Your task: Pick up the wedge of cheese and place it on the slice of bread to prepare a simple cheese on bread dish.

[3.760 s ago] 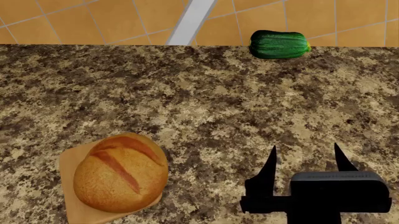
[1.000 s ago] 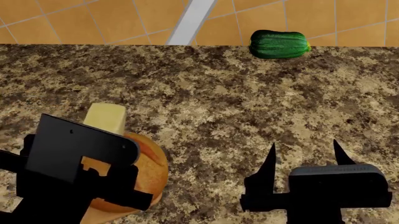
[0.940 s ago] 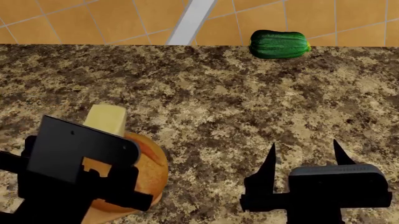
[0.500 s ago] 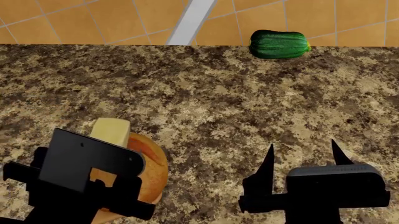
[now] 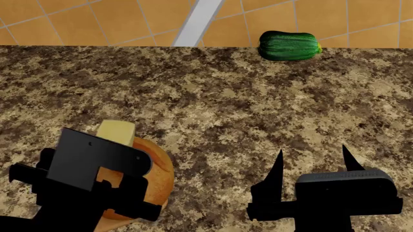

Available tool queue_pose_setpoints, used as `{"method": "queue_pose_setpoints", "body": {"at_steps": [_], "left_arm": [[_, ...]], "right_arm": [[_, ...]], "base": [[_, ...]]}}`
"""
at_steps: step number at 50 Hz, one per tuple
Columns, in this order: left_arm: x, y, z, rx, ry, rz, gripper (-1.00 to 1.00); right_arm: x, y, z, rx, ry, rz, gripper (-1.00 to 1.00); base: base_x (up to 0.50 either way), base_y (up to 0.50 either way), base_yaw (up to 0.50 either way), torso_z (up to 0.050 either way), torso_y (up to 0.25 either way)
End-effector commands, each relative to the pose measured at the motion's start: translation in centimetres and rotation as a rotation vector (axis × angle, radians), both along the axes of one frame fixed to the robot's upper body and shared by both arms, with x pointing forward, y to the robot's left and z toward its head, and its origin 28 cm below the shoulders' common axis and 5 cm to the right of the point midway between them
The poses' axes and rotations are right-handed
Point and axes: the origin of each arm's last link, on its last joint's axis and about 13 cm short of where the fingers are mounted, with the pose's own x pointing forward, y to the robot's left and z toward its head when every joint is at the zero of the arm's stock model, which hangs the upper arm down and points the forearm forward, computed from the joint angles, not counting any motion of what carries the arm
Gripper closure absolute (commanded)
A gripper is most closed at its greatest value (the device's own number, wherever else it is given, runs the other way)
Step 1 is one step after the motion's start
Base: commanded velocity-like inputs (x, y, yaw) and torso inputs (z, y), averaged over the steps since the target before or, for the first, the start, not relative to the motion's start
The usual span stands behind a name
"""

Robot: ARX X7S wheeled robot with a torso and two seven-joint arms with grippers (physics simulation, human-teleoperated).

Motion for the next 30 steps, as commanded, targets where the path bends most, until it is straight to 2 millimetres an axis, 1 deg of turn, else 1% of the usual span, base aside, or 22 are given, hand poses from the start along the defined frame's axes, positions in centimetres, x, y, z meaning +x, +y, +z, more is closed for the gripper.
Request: {"method": "queue_pose_setpoints", "body": {"at_steps": [1, 15, 30], "left_arm": [[0.5, 0.0, -0.5, -0.014, 0.016, 0.011, 1.0], [0.8, 0.0, -1.0, -0.01, 0.031, 0.011, 1.0], [1.3, 0.0, -1.5, -0.011, 0.052, 0.01, 1.0]], "right_arm": [[0.0, 0.0, -0.1, -0.002, 0.001, 0.001, -1.0], [0.0, 0.0, 0.1, -0.001, 0.0, 0.001, -1.0], [0.1, 0.0, -0.3, -0.002, 0.005, 0.003, -1.0]], "base": [[0.0, 0.0, 0.0, 0.0, 0.0], [0.0, 0.0, 0.0, 0.0, 0.001], [0.0, 0.0, 0.0, 0.0, 0.0]]}}
